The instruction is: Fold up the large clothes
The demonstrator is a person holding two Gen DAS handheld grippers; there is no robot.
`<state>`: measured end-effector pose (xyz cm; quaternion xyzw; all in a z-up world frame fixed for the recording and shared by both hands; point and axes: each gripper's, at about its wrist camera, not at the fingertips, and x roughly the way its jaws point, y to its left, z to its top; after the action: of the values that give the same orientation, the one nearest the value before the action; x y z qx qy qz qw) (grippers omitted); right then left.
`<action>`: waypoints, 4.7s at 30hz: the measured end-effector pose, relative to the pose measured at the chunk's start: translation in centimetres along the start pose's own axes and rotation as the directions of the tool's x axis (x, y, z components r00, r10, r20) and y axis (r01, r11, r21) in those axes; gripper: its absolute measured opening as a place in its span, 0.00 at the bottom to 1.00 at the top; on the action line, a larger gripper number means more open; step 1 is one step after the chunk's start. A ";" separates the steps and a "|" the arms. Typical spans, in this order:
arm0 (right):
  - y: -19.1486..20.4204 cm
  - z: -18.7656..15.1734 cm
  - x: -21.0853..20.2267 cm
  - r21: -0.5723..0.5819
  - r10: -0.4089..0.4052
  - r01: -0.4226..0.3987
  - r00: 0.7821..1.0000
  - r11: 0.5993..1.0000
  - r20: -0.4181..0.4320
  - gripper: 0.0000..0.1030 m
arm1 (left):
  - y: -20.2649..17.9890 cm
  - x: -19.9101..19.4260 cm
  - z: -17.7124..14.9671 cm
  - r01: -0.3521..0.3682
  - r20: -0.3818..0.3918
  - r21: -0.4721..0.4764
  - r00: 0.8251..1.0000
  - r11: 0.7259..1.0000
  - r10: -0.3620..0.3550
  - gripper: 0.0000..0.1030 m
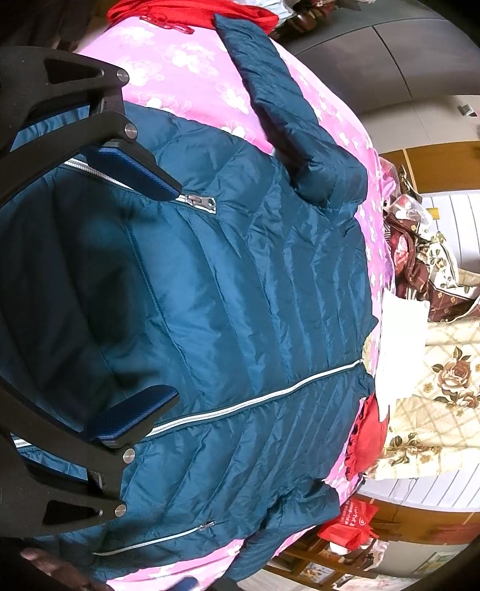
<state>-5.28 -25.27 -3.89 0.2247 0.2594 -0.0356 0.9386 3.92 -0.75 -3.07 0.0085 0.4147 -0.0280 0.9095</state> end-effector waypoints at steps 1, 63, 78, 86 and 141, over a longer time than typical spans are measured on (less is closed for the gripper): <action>-0.5 0.0 0.4 0.026 -0.002 0.003 1.000 1.000 -0.024 1.00 | 0.0 0.0 0.0 0.002 -0.002 -0.004 1.000 1.000 -0.002 0.98; -0.4 -1.0 2.3 -0.005 -0.081 0.081 0.988 0.997 -0.129 1.00 | 0.3 0.3 0.0 0.008 -0.010 -0.015 1.000 1.000 -0.008 0.98; -0.2 -1.1 2.4 -0.013 -0.085 0.084 0.988 0.996 -0.127 1.00 | 0.4 0.3 0.0 0.007 -0.011 -0.015 1.000 1.000 -0.007 0.98; -0.2 -1.1 2.4 -0.012 -0.087 0.086 0.988 0.996 -0.125 1.00 | 0.4 0.3 -0.1 0.007 -0.011 -0.015 1.000 1.000 -0.007 0.98; 4.4 -1.4 2.6 -0.301 -0.125 0.125 0.992 0.945 0.019 1.00 | 6.3 -2.4 2.5 0.067 0.191 -0.116 0.981 0.991 -0.044 0.98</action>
<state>-2.88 -20.59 -4.46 0.0618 0.2759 -0.0548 0.9576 4.56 5.57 0.32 -0.0613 0.3277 -0.0287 0.9423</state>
